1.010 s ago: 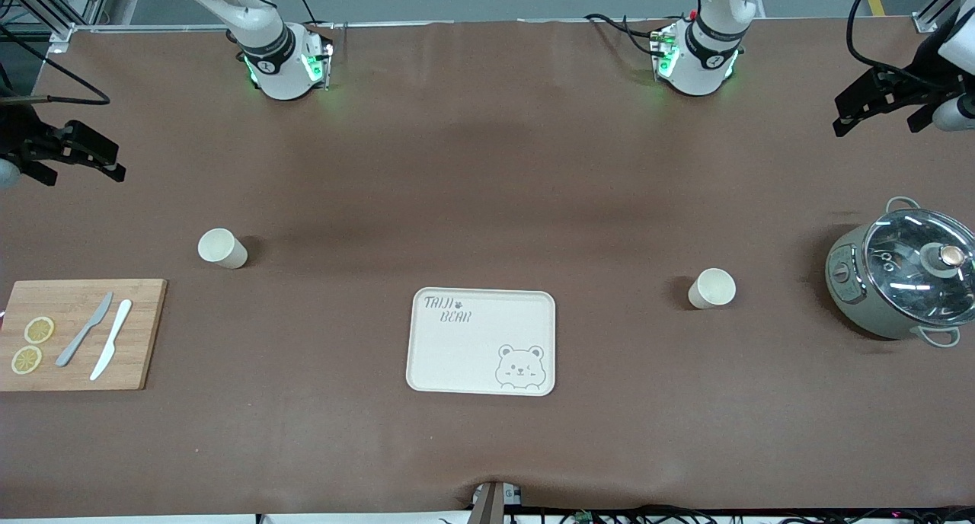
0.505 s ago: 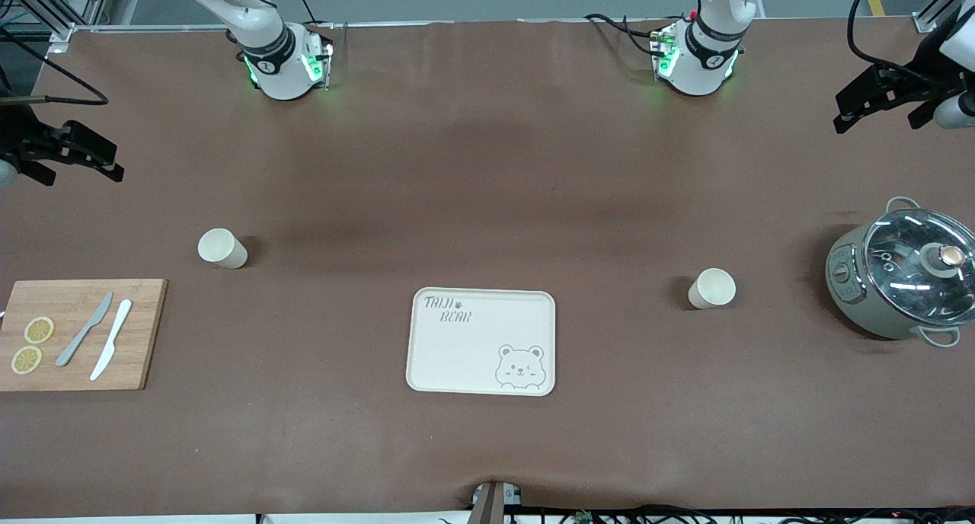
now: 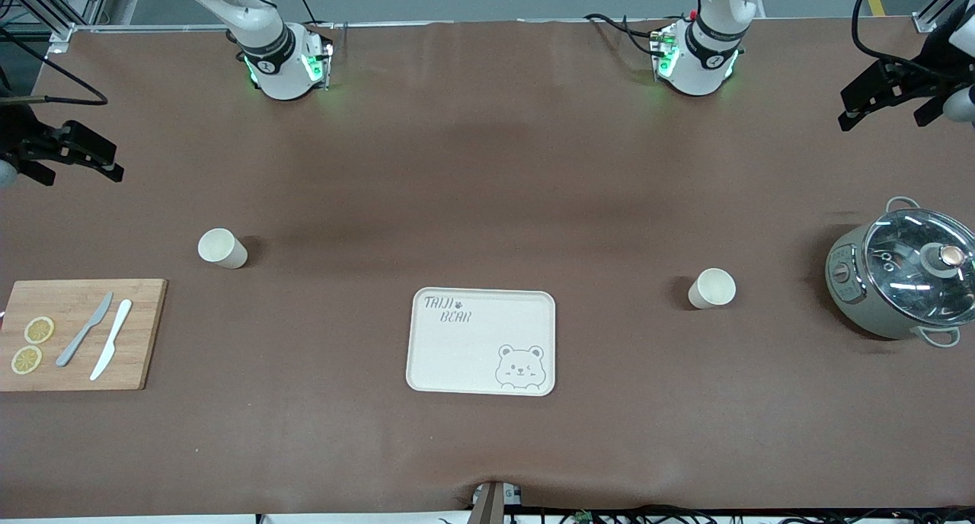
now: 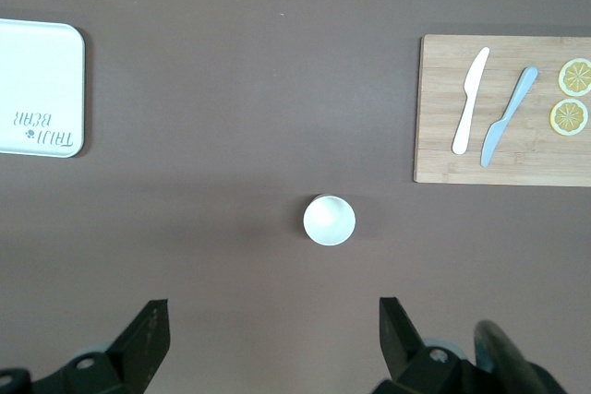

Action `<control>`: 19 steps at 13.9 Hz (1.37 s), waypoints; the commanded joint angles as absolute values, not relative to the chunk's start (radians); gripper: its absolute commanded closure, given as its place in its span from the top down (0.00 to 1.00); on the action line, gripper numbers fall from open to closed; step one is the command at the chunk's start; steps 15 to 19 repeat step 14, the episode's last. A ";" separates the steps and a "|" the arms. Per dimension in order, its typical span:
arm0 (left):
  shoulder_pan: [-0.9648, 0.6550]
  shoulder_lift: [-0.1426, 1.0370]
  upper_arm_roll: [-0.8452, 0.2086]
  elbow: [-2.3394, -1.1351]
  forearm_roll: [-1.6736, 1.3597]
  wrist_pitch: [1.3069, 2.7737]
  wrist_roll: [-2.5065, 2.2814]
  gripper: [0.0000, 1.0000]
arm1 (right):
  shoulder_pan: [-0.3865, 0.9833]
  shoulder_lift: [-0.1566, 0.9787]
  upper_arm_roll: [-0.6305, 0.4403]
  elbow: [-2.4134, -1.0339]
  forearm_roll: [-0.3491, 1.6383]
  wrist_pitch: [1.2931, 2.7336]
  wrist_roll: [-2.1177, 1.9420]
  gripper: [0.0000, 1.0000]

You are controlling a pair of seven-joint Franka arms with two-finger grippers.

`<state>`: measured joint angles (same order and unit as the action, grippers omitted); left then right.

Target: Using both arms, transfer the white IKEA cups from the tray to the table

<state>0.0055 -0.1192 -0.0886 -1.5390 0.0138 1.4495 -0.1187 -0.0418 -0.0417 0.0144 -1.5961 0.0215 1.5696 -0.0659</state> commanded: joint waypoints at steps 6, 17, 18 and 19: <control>0.012 -0.117 -0.087 -1.513 0.012 1.427 -0.114 1.00 | -0.052 -0.058 0.018 -1.603 0.012 1.566 -0.072 1.00; 0.009 -0.106 -0.087 -1.500 0.011 1.428 -0.123 1.00 | -0.051 -0.058 0.018 -1.603 0.012 1.566 -0.072 1.00; 0.009 -0.106 -0.087 -1.500 0.011 1.428 -0.123 1.00 | -0.051 -0.058 0.018 -1.603 0.012 1.566 -0.072 1.00; 0.009 -0.106 -0.087 -1.500 0.011 1.428 -0.123 1.00 | -0.051 -0.058 0.018 -1.603 0.012 1.566 -0.072 1.00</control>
